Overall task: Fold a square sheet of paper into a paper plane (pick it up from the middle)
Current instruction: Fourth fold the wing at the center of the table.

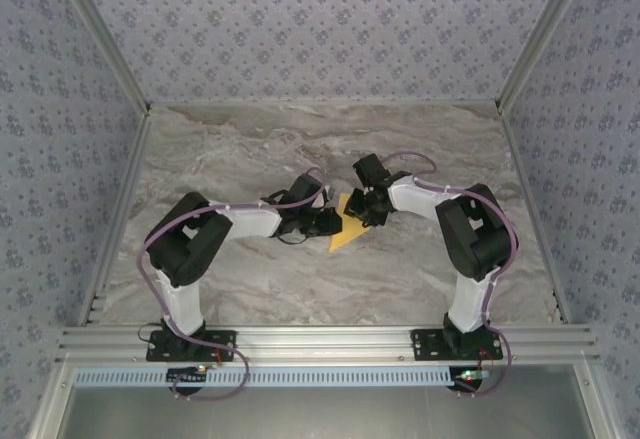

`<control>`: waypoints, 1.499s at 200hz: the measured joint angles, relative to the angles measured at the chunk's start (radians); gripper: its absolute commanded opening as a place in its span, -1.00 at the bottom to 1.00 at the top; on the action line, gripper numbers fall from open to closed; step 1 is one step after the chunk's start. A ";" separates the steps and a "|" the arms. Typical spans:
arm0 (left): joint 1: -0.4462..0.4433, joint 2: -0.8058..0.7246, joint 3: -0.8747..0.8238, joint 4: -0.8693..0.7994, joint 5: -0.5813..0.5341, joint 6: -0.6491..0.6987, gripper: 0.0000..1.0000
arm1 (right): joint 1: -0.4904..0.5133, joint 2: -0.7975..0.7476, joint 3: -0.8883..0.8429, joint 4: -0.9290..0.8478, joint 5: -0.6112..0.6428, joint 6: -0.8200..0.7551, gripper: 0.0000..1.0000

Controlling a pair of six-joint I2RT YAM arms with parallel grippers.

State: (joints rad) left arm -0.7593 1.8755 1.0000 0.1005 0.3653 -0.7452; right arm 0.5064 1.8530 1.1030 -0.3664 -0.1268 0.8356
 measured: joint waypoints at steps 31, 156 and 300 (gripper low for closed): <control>0.000 0.008 0.002 0.000 0.000 0.001 -0.72 | 0.000 0.000 0.000 0.000 0.000 0.006 -0.18; 0.000 0.032 0.007 0.000 0.000 0.003 -0.74 | 0.000 0.000 -0.005 0.004 0.001 0.006 -0.20; 0.000 0.044 0.046 -0.083 -0.006 0.038 -0.90 | -0.045 -0.119 -0.061 0.007 -0.069 -0.055 -0.20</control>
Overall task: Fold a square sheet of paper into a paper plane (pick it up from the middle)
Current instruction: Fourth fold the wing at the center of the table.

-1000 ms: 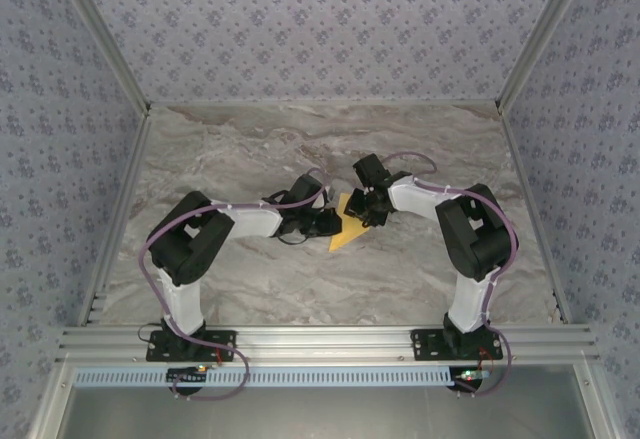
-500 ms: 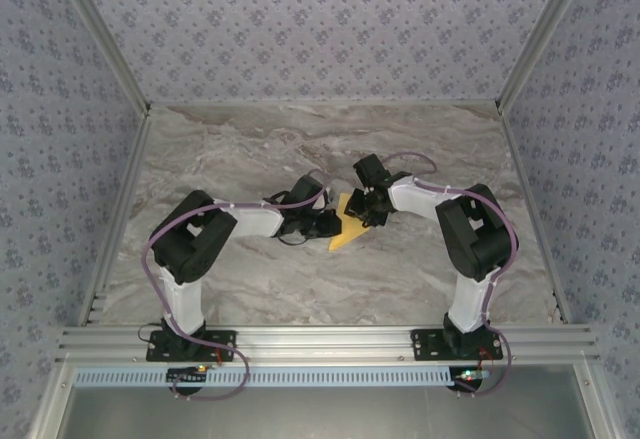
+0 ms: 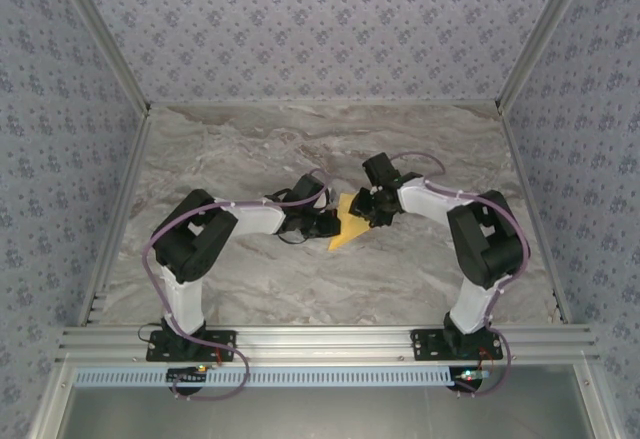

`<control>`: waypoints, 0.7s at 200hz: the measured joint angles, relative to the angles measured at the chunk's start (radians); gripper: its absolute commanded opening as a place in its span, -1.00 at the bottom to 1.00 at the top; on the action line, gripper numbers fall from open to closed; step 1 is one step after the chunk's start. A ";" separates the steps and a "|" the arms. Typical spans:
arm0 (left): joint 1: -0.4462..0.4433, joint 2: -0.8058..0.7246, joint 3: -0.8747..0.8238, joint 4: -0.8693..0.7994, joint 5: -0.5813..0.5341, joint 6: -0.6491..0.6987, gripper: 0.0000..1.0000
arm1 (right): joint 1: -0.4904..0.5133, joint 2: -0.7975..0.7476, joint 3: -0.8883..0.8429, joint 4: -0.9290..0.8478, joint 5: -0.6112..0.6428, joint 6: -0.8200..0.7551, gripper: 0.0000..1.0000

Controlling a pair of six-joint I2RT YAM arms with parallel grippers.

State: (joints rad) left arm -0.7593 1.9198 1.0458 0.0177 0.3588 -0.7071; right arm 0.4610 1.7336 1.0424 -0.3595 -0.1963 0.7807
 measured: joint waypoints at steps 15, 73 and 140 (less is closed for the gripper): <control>0.000 0.001 0.003 -0.005 0.000 0.000 -0.90 | -0.018 -0.059 -0.012 0.019 -0.038 -0.042 -0.28; 0.000 0.007 0.022 -0.035 0.000 0.012 -0.92 | -0.019 -0.058 -0.051 0.142 -0.192 -0.149 -0.88; 0.000 0.014 0.040 -0.063 0.004 0.022 -0.92 | 0.014 0.058 -0.050 0.172 -0.240 -0.180 -0.95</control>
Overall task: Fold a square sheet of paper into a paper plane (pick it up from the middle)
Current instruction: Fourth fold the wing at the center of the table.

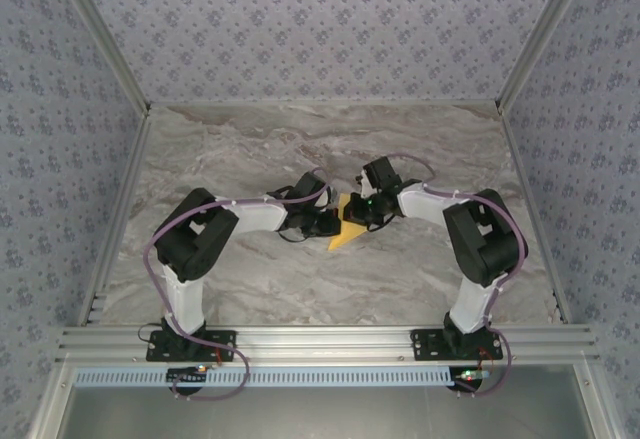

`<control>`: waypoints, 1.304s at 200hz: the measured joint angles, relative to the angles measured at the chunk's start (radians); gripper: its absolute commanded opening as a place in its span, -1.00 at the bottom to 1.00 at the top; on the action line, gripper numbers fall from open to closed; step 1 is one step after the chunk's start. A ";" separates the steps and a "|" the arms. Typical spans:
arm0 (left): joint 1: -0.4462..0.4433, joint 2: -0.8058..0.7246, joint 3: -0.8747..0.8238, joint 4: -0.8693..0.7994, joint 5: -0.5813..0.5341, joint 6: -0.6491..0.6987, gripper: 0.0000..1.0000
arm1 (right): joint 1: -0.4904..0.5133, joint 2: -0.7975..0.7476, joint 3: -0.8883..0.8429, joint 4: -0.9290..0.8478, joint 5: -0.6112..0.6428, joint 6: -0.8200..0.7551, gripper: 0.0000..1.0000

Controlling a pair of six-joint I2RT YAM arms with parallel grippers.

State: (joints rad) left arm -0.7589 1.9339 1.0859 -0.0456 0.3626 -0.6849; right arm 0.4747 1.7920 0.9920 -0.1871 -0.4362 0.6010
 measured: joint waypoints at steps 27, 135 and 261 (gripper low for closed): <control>0.000 0.001 0.004 -0.006 0.000 0.004 -0.92 | 0.003 0.011 0.007 0.001 0.003 -0.001 -0.95; 0.002 0.006 0.011 -0.016 0.004 0.012 -1.00 | -0.009 0.038 -0.003 0.020 0.027 -0.004 -0.97; 0.002 0.011 0.002 0.012 0.018 0.022 -1.00 | -0.148 -0.037 -0.101 0.122 0.011 0.010 -0.97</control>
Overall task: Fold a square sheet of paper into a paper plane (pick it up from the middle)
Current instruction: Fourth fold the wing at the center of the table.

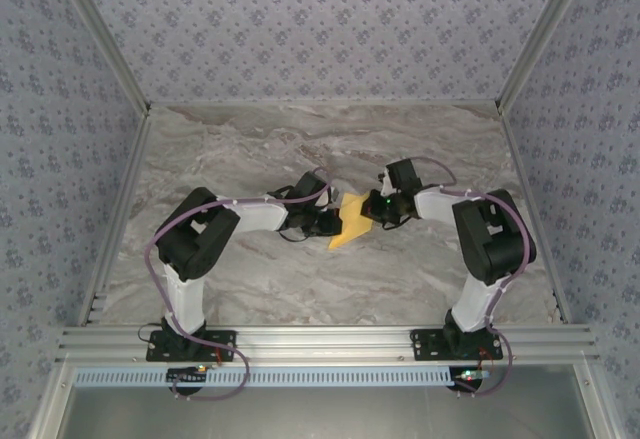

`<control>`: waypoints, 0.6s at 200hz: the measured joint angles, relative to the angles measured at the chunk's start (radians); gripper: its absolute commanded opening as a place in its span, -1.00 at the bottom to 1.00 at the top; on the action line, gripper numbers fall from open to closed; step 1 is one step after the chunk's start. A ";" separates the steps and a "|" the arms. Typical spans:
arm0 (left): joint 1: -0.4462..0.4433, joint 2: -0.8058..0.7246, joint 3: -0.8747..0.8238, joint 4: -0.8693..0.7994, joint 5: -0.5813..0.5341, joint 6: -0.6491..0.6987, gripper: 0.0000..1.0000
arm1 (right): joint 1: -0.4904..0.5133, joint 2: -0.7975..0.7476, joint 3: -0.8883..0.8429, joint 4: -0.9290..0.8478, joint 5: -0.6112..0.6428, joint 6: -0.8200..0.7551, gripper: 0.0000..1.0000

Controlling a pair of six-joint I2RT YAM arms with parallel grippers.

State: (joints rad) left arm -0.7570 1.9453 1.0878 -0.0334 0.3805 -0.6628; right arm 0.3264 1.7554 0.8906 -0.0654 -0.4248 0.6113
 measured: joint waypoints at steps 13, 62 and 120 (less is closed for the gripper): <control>0.001 0.000 0.000 0.000 0.001 0.000 -1.00 | 0.000 -0.020 -0.002 0.009 0.002 -0.001 -0.97; 0.001 0.000 0.000 0.000 0.001 0.000 -1.00 | 0.087 -0.032 -0.001 0.033 -0.013 -0.018 -0.97; 0.001 0.000 0.000 -0.001 0.001 0.008 -1.00 | 0.107 0.072 0.051 0.032 -0.042 -0.048 -0.98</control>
State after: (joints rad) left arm -0.7563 1.9457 1.0878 -0.0345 0.3813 -0.6544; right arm 0.4335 1.8271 0.9421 -0.0338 -0.4667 0.5629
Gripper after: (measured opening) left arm 0.062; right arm 0.044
